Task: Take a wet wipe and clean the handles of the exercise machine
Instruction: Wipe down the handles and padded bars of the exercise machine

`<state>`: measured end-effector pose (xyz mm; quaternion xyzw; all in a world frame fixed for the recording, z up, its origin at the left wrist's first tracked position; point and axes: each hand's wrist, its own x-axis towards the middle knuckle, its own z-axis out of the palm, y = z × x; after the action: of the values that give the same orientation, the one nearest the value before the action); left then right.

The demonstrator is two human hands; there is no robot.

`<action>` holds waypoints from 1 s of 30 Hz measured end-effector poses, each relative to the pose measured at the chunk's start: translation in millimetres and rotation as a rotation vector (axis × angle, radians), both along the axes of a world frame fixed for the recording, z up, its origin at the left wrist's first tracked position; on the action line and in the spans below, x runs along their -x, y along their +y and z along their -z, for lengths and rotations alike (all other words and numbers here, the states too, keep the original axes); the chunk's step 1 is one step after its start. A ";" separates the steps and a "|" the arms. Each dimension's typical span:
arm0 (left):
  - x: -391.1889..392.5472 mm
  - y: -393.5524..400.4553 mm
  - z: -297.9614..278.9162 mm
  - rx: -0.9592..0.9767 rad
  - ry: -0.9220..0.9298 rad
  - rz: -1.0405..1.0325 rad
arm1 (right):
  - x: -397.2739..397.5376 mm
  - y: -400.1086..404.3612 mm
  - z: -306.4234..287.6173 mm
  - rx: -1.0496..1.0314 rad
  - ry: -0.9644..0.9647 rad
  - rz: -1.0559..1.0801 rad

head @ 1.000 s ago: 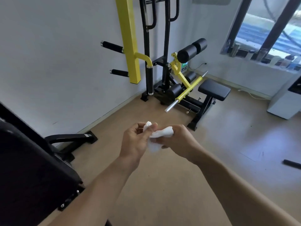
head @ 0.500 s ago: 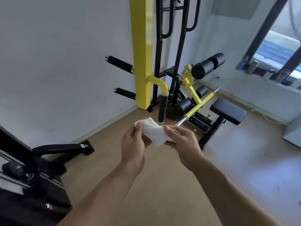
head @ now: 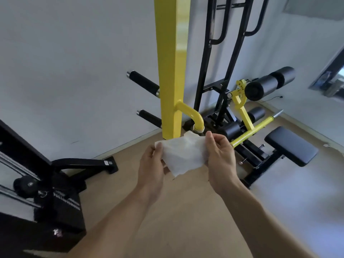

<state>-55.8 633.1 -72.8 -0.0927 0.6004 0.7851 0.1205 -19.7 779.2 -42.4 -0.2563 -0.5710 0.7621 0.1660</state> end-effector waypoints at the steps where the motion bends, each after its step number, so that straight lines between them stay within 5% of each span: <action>1: 1.2 5.4 -2.1 0.006 -0.010 0.003 | 0.9 5.4 0.5 -0.024 -0.013 -0.070; 5: 2.2 16.6 -3.2 -0.086 -0.103 0.066 | -1.9 21.9 5.1 -0.301 -0.139 -0.310; 11: -5.3 16.7 7.6 -0.353 -0.227 0.455 | 3.3 23.6 18.8 -0.625 -0.124 -0.168; 21: 20.6 13.3 12.8 -0.268 -0.280 0.551 | 2.3 17.4 30.0 -0.574 -0.110 -0.020; 30: 35.0 10.9 30.0 -0.468 -0.294 0.393 | 4.3 29.5 32.6 -0.409 -0.148 0.141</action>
<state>-90.9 644.0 -102.9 -0.0572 0.3864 0.8417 0.3726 -24.0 808.7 -75.1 -0.3118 -0.7050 0.5959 0.2252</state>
